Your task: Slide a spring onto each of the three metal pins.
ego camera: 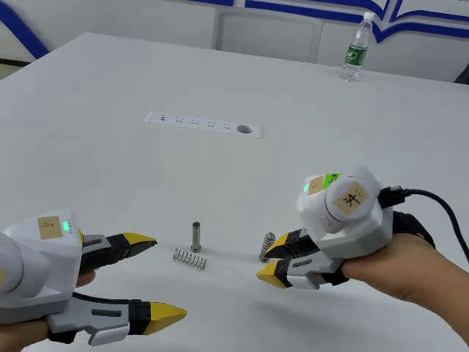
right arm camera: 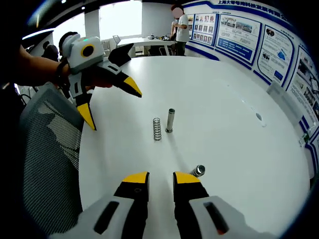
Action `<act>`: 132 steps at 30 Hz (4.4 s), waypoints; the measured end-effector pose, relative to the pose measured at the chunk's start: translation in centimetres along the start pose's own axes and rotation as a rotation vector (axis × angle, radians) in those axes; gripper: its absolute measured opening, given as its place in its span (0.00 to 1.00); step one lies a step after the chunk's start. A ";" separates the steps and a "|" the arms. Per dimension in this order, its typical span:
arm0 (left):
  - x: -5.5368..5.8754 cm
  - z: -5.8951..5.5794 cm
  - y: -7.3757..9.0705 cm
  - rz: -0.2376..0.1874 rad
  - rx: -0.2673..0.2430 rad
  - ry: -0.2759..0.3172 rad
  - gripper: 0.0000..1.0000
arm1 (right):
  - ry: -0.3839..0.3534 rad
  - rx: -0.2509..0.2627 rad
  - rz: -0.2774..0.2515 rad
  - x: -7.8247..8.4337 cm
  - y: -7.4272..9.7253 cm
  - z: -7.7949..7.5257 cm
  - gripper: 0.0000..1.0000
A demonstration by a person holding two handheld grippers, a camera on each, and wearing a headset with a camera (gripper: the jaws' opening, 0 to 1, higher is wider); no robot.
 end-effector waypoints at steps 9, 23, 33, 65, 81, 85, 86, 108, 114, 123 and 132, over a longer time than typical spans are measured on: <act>0.1 0.0 0.1 0.002 -0.002 0.001 0.67 | 0.012 -0.025 -0.030 -1.8 -2.2 0.5 0.20; 0.5 0.0 0.2 0.012 -0.006 0.006 0.66 | 0.014 -0.009 -0.042 -3.2 -6.1 0.3 0.20; 0.7 0.0 0.3 0.017 -0.008 0.013 0.66 | 0.003 0.021 -0.038 -3.6 -7.8 -0.3 0.20; 0.8 0.0 0.3 0.026 -0.006 0.012 0.65 | -0.016 0.007 0.008 -3.0 -9.2 -0.6 0.12; 0.9 -0.6 -0.2 0.029 0.016 -0.006 0.63 | 0.069 -0.081 0.039 -2.5 -5.5 2.2 0.12; 0.9 -1.1 -0.5 0.029 0.035 -0.016 0.61 | 0.107 -0.116 0.040 -2.3 -4.1 3.2 0.12; 0.9 -1.2 -0.5 0.029 0.038 -0.018 0.61 | 0.113 -0.122 0.041 -2.3 -3.8 3.4 0.12; 0.2 -3.2 -1.3 -0.016 0.163 -0.100 0.26 | 0.265 -0.262 0.063 -2.4 -1.7 5.8 0.12; 0.1 -3.7 -1.4 -0.029 0.192 -0.111 0.16 | 0.292 -0.280 0.066 -2.6 -1.7 6.1 0.12; 0.0 -4.2 -1.6 -0.029 0.219 -0.129 0.12 | 0.326 -0.292 0.054 -2.8 -1.4 6.4 0.12; -0.2 -4.6 -1.5 -0.033 0.251 -0.124 0.10 | 0.320 -0.295 0.046 -2.7 -1.1 6.4 0.12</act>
Point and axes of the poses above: the centre of the closed fingertips' face, and the gripper's own axes: y roughly backward along the fingers, z roughly to its left, x roughly out of its underside, the point moved 6 cm from there along y, roughly backward along the fingers, and after that the axes turned 7 degrees about -x, right-handed, at the moved point
